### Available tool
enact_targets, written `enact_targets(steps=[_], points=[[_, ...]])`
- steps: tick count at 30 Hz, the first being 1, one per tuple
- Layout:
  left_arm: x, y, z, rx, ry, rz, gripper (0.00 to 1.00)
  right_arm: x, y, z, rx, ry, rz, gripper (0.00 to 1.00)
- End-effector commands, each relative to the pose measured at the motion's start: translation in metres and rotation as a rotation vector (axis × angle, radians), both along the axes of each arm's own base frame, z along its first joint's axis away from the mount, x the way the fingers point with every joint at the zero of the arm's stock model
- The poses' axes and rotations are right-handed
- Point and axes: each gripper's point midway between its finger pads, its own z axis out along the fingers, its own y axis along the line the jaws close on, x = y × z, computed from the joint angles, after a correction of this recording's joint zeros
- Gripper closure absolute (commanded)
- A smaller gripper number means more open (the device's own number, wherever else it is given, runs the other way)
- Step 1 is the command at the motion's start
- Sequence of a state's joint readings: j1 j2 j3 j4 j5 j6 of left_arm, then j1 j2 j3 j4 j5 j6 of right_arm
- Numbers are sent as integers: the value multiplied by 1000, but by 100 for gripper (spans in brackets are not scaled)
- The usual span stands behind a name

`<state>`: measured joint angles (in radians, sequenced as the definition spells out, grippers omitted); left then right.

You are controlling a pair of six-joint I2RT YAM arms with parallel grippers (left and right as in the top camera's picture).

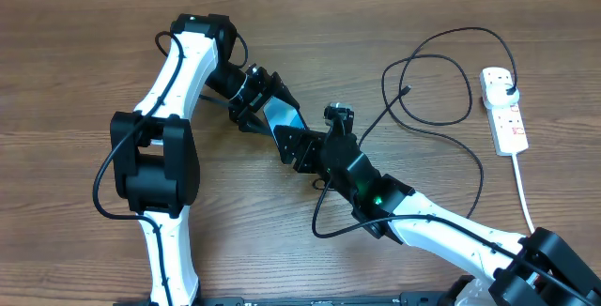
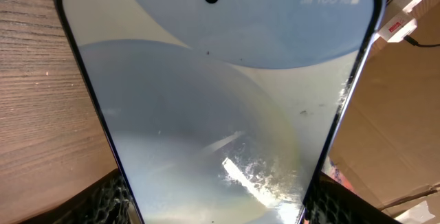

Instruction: Plug charger to phone and switch on socket

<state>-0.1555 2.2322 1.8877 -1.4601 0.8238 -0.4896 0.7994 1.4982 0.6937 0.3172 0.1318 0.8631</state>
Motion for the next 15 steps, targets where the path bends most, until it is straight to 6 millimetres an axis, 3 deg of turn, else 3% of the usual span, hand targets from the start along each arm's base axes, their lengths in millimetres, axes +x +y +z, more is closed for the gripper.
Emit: enact_targets(steps=[1,15], points=[[6,-5,9,-48,-33,-5,44,6,7,10,25,-31,-1,28],[6,-5,9,-48,-33,-5,44,27,28,-3,9,-22,-2,36]])
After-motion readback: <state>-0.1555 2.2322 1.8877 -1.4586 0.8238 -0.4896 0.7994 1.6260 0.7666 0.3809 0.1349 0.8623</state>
